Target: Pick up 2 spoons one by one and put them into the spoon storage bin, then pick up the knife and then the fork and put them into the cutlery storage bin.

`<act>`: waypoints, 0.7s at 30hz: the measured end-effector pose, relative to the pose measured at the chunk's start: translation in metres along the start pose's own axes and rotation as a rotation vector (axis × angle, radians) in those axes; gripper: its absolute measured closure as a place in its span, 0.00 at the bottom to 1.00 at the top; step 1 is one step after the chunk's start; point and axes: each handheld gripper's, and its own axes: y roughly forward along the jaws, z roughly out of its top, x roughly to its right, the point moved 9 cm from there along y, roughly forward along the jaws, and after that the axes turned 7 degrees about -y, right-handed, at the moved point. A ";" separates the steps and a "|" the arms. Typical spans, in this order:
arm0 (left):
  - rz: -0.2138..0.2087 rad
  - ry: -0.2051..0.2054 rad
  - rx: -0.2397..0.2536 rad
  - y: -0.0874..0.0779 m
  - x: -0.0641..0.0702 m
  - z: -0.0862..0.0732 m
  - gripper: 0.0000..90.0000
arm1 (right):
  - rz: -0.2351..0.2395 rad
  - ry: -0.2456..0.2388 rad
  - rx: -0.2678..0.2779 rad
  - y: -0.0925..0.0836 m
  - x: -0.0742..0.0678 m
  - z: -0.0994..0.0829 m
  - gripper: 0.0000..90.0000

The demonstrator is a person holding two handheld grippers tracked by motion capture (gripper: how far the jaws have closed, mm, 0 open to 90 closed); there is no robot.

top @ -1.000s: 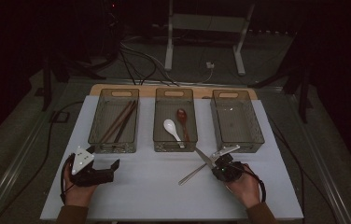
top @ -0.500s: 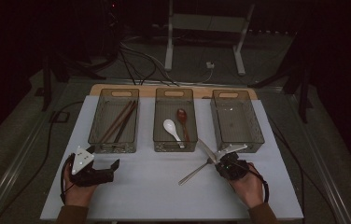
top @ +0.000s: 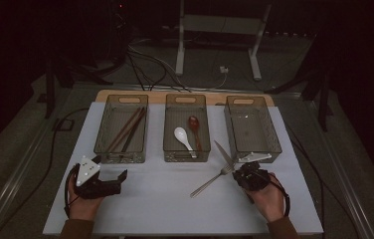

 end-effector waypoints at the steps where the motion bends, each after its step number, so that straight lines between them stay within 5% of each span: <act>1: -0.001 0.000 -0.001 0.000 0.000 0.000 0.01 | 0.002 0.000 0.004 -0.001 0.000 0.000 0.90; 21: -0.002 0.001 0.003 0.000 0.000 0.001 0.01 | -0.037 0.019 0.075 -0.015 0.005 0.003 0.90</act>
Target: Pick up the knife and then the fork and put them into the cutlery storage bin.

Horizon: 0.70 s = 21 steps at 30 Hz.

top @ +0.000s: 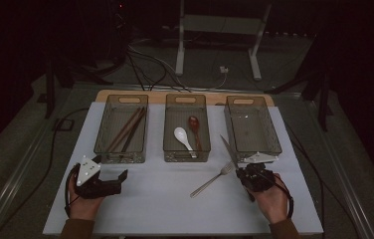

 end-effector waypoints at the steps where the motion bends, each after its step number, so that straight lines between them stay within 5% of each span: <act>1: 0.000 -0.002 -0.001 0.000 0.000 0.000 0.01 | -0.004 0.003 0.006 -0.001 0.001 0.001 0.90; 21: 0.000 -0.001 -0.002 0.000 0.000 -0.001 0.01 | -0.091 0.094 0.124 -0.015 0.040 0.014 0.90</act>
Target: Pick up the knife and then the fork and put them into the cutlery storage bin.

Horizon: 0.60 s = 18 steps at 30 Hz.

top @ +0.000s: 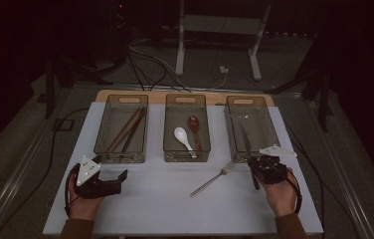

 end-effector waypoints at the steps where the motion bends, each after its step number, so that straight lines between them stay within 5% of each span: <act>1: 0.000 -0.001 0.000 0.000 0.000 0.000 0.01 | -0.002 0.006 0.006 0.000 0.002 0.001 0.90; 18: 0.002 -0.003 0.004 -0.001 -0.001 0.001 0.01 | -0.033 0.048 0.047 0.001 0.021 0.027 0.90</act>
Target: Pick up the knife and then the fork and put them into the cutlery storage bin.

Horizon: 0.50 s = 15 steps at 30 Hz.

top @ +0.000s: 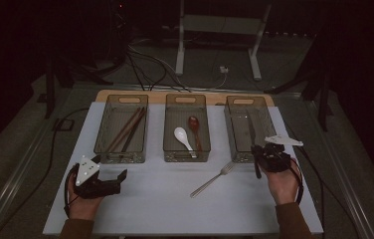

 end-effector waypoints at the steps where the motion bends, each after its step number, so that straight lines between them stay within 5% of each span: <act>1: 0.000 0.000 0.000 0.000 0.000 0.000 0.01 | -0.001 0.000 0.000 0.000 0.001 0.002 0.90; 15: 0.000 0.000 -0.001 0.000 0.000 0.000 0.01 | -0.020 0.027 0.005 0.004 0.018 0.026 0.90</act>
